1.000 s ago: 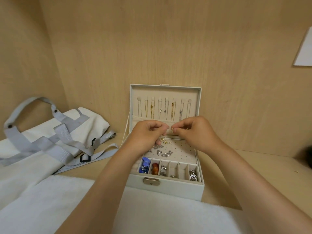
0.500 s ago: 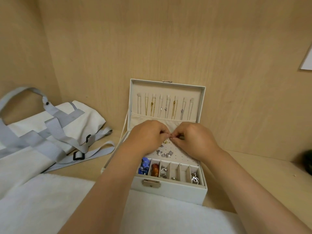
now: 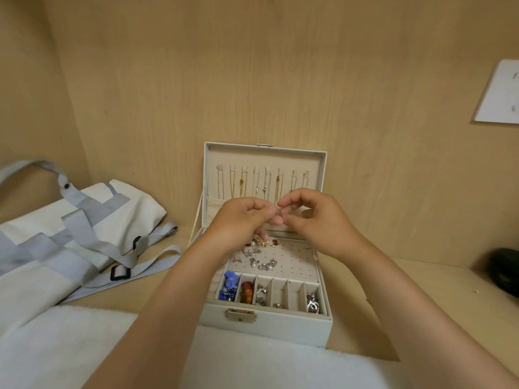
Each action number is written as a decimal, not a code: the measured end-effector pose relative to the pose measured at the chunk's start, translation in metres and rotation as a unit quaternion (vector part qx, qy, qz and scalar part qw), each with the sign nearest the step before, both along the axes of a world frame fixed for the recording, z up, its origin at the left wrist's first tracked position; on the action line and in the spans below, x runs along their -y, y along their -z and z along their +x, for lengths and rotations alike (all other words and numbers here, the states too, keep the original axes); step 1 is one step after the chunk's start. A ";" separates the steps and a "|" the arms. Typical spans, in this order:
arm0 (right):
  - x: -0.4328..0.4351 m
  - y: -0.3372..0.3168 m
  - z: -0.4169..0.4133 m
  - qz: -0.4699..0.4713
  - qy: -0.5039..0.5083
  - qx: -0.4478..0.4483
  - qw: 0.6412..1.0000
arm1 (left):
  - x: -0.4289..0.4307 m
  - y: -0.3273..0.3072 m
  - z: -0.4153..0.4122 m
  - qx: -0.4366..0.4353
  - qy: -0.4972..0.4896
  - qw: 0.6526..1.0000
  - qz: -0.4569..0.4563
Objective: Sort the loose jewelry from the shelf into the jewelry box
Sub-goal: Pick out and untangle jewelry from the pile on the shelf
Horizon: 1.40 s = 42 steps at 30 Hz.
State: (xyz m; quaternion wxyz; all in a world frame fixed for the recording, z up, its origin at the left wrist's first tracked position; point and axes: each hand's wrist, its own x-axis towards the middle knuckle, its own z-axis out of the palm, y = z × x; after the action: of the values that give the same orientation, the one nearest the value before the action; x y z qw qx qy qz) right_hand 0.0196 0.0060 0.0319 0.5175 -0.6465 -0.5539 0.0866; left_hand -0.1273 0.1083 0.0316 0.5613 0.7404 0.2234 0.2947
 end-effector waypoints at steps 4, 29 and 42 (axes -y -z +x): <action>0.004 -0.008 -0.004 0.012 -0.050 -0.089 0.995 | 0.001 -0.001 0.002 0.005 -0.012 0.998 -0.067; 0.012 -0.014 -0.005 -0.015 -0.070 -0.154 0.985 | 0.000 -0.010 -0.007 -0.017 0.069 0.992 -0.101; 0.003 -0.006 -0.007 0.070 -0.019 -0.052 0.996 | 0.005 -0.013 -0.008 -0.067 0.014 0.997 0.033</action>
State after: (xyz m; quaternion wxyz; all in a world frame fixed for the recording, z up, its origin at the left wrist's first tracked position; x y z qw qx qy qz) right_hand 0.0129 0.0030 0.0375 0.5876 -0.5925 -0.5435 0.0909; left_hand -0.1353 0.1036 0.0441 0.5246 0.7793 0.2406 0.2441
